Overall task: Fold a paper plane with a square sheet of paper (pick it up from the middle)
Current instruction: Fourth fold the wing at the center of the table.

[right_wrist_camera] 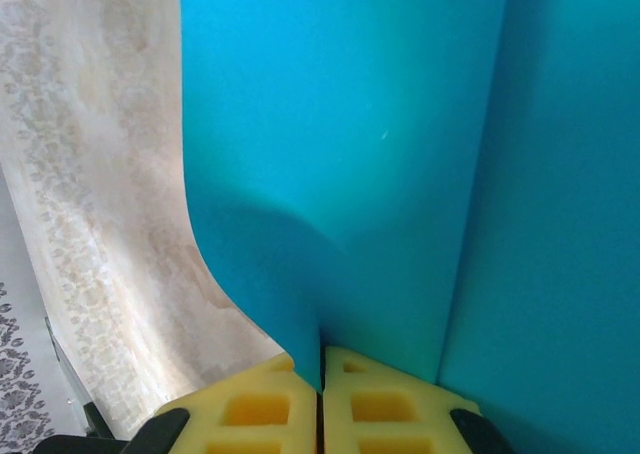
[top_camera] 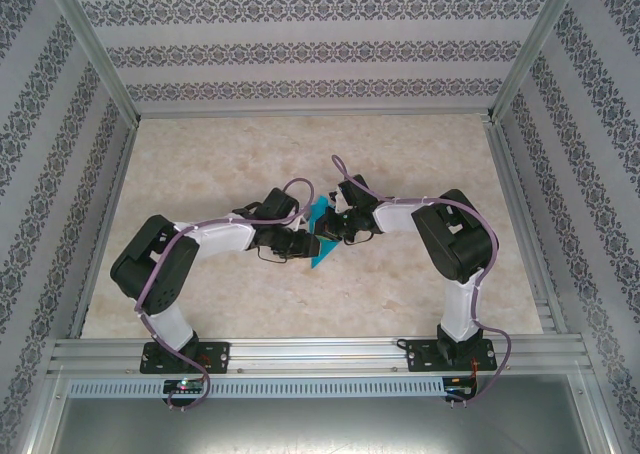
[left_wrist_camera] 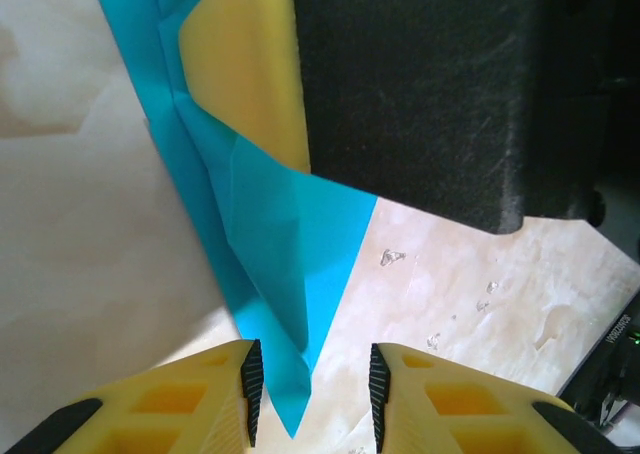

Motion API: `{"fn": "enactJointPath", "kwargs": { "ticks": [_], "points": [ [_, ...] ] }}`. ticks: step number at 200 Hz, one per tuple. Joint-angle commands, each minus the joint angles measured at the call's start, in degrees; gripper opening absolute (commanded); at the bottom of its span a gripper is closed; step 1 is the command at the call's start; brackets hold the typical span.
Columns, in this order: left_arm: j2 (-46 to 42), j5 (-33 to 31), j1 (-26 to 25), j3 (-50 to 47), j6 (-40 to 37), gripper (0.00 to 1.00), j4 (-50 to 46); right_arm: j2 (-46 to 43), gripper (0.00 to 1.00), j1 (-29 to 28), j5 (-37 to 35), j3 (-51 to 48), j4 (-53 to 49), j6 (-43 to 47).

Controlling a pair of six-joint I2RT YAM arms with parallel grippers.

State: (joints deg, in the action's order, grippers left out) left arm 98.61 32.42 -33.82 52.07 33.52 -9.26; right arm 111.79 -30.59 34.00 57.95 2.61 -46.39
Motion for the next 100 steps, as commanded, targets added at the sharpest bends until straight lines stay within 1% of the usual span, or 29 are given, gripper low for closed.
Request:
{"fn": "enactJointPath", "kwargs": {
  "ticks": [1,42,75,100],
  "points": [
    [1.6,-2.3,-1.1,0.3,-0.7,0.36,0.8,0.5,0.07,0.4,-1.3,-1.9,-4.0,0.2],
    [2.9,-4.1,-1.9,0.8,-1.7,0.34,-0.1,0.0,0.07,0.4,-1.3,-2.3,-4.2,0.2],
    [3.4,-4.1,-2.0,1.1,-1.7,0.27,0.2,0.0,0.07,0.5,-1.0,-2.5,-4.2,0.3],
    [3.3,-4.2,-2.0,1.4,-2.0,0.24,-0.2,0.1,0.06,0.5,-1.0,-2.2,-4.2,0.4]
  ]
}}
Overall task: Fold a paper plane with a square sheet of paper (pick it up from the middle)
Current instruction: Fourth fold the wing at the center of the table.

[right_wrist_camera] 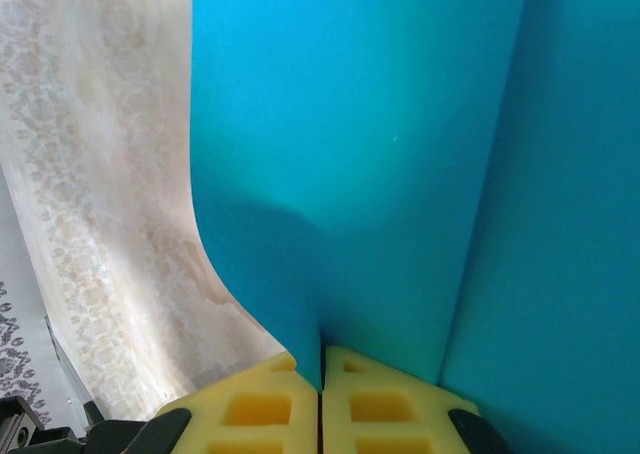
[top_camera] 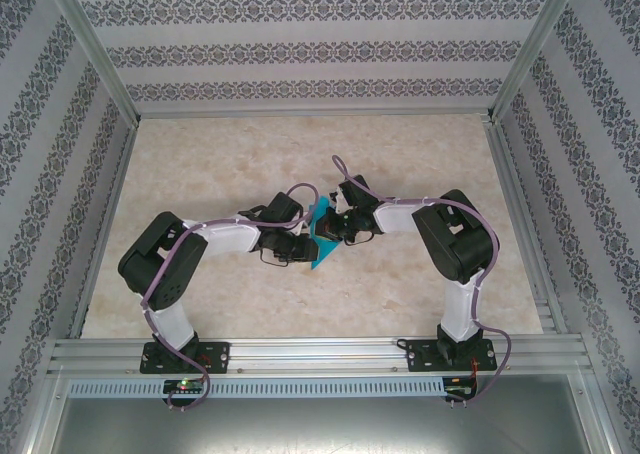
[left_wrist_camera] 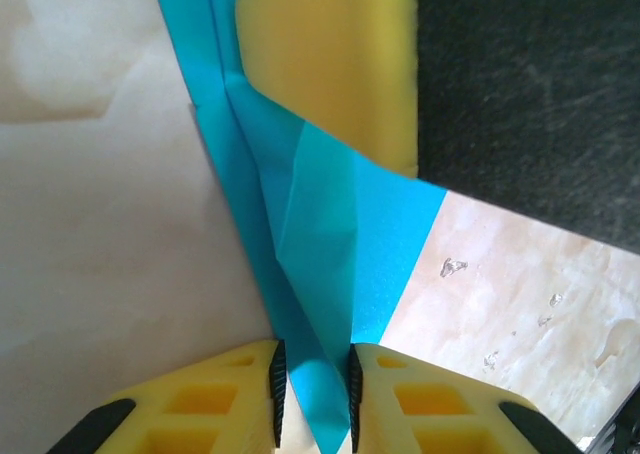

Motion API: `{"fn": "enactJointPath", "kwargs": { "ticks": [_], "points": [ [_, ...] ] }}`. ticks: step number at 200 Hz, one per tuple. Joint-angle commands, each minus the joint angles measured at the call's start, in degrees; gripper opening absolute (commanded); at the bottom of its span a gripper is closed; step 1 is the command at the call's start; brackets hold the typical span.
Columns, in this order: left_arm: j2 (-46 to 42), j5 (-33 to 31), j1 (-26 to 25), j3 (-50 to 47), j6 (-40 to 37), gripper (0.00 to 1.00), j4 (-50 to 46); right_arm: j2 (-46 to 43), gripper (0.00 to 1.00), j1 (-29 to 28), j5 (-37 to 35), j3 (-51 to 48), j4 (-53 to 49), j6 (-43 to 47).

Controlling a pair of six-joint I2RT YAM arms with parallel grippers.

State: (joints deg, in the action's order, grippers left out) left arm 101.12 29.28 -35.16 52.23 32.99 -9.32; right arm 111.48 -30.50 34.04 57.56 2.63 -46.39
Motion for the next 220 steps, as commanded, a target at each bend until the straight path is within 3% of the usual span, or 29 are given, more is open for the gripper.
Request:
{"fn": "enactJointPath", "kwargs": {
  "ticks": [1,71,220],
  "points": [
    [0.8,-1.0,-0.7,1.2,-1.4,0.24,-0.1,0.4,0.06,0.4,-1.0,-1.8,-4.2,0.4],
    [2.0,-1.1,-0.7,1.0,-1.6,0.13,-0.3,0.8,0.06,0.6,-1.0,-1.9,-4.0,0.6],
    [2.6,-3.4,-3.3,0.8,-4.5,0.11,-5.2,1.3,0.08,0.9,-3.6,-0.1,-7.2,2.0]
  ]
}}
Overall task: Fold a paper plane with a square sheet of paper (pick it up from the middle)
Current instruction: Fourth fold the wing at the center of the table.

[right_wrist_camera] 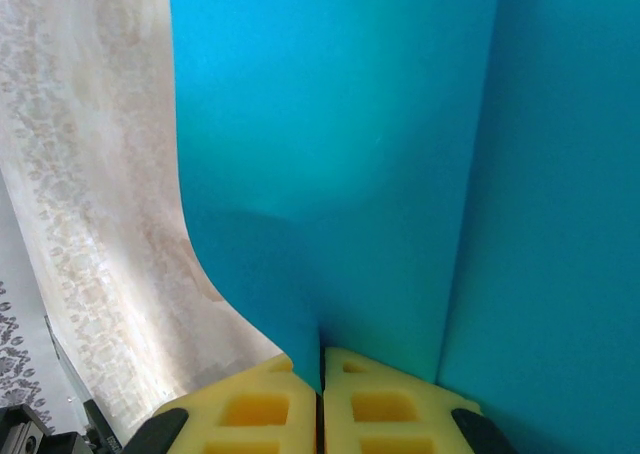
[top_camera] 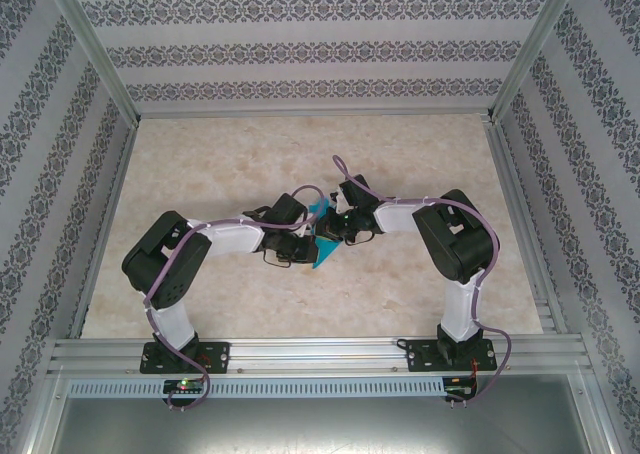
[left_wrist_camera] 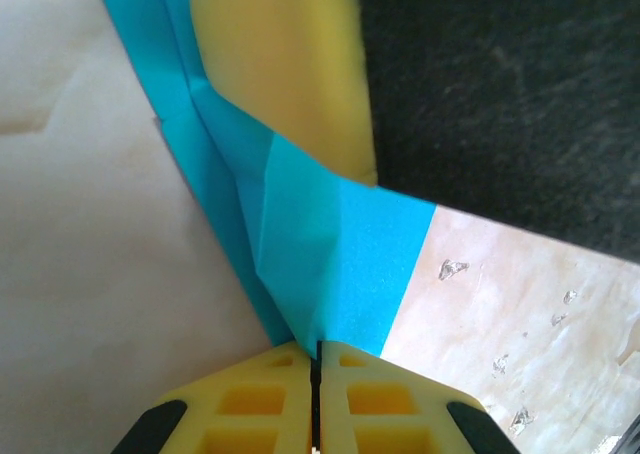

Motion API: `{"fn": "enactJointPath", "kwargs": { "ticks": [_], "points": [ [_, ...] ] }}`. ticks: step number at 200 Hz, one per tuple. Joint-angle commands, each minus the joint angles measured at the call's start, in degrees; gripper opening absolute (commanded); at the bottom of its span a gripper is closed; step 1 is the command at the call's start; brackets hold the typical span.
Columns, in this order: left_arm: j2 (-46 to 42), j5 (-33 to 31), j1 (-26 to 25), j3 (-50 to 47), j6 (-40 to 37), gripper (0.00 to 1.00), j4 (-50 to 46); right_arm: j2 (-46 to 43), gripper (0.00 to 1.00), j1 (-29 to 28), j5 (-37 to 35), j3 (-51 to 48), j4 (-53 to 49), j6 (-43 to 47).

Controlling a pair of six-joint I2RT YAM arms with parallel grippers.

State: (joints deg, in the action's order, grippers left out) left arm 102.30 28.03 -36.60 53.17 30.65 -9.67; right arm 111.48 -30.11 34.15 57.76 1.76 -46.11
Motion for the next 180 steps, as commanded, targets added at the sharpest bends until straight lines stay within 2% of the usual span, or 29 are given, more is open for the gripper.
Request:
{"fn": "enactJointPath", "kwargs": {
  "ticks": [1,46,180],
  "points": [
    [1.4,-2.3,-1.9,-0.2,-2.2,0.11,-4.9,1.3,0.08,0.5,-3.7,-0.3,-6.5,1.8],
    [0.0,-4.0,-3.2,-0.3,-3.3,0.12,-7.5,1.6,0.08,0.4,-5.0,-0.4,-7.7,2.4],
    [-6.3,-3.1,-5.4,-0.6,-3.1,0.17,-11.1,2.3,0.07,0.2,-4.9,-0.5,-7.6,2.8]
  ]
}}
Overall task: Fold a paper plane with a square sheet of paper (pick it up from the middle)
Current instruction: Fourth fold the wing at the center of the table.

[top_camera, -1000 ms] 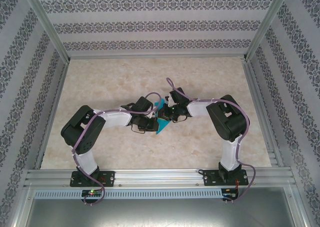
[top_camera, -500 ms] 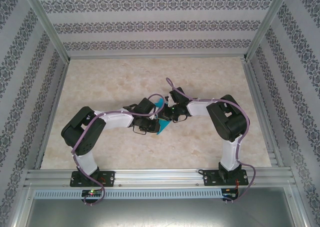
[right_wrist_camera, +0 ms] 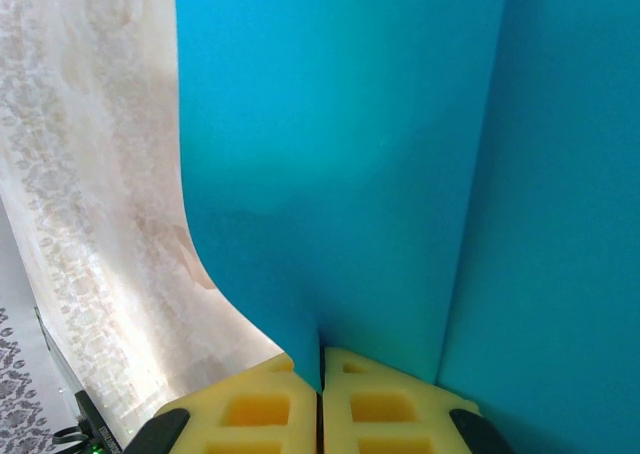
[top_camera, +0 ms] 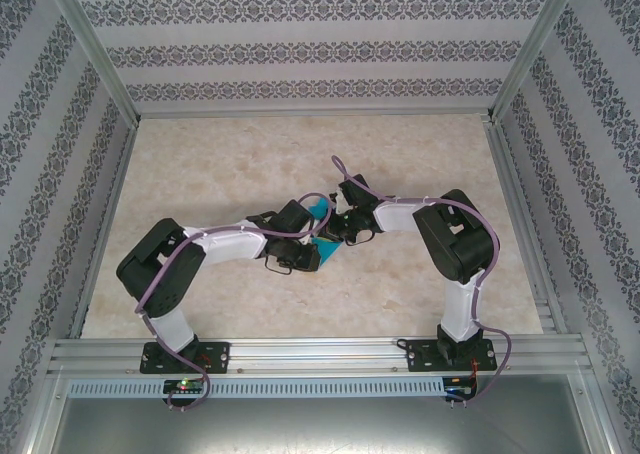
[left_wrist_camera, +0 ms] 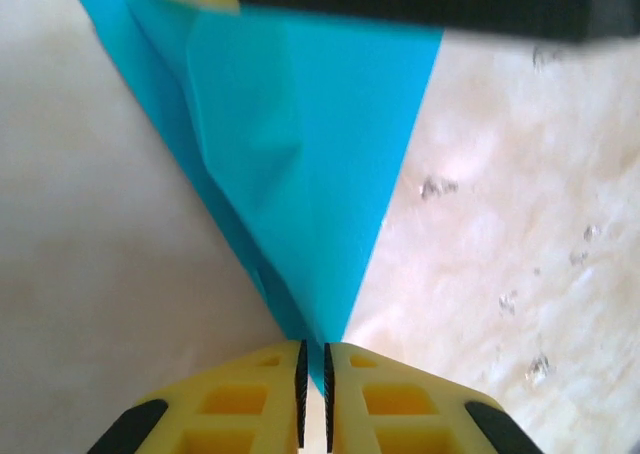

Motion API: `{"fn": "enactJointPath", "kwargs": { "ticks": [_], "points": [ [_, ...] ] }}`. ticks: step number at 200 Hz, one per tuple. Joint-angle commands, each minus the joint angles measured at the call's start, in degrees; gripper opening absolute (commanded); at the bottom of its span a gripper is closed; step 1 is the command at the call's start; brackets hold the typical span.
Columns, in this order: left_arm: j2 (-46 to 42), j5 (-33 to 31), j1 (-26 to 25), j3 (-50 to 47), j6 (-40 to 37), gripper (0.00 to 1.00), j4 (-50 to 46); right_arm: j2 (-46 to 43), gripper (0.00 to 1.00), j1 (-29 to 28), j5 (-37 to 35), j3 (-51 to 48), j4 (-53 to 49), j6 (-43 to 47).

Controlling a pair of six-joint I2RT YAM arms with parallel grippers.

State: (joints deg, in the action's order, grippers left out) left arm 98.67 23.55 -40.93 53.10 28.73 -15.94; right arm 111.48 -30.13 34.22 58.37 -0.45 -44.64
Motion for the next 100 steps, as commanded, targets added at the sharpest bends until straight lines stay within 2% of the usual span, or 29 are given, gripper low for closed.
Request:
{"fn": "enactJointPath", "kwargs": {
  "ticks": [1,60,100],
  "points": [
    [-2.7,1.4,-1.1,-0.5,-1.2,0.17,-4.9,2.4,0.07,0.2,-5.0,-1.2,-5.4,1.3],
    [-5.5,3.4,-0.7,0.5,2.1,0.19,-0.6,2.1,0.07,-0.1,-4.8,-0.9,-5.6,1.4],
    [-3.7,-1.2,-0.3,1.5,4.4,0.25,1.3,2.0,0.07,-0.2,-4.3,-0.9,-5.3,1.2]
  ]
}}
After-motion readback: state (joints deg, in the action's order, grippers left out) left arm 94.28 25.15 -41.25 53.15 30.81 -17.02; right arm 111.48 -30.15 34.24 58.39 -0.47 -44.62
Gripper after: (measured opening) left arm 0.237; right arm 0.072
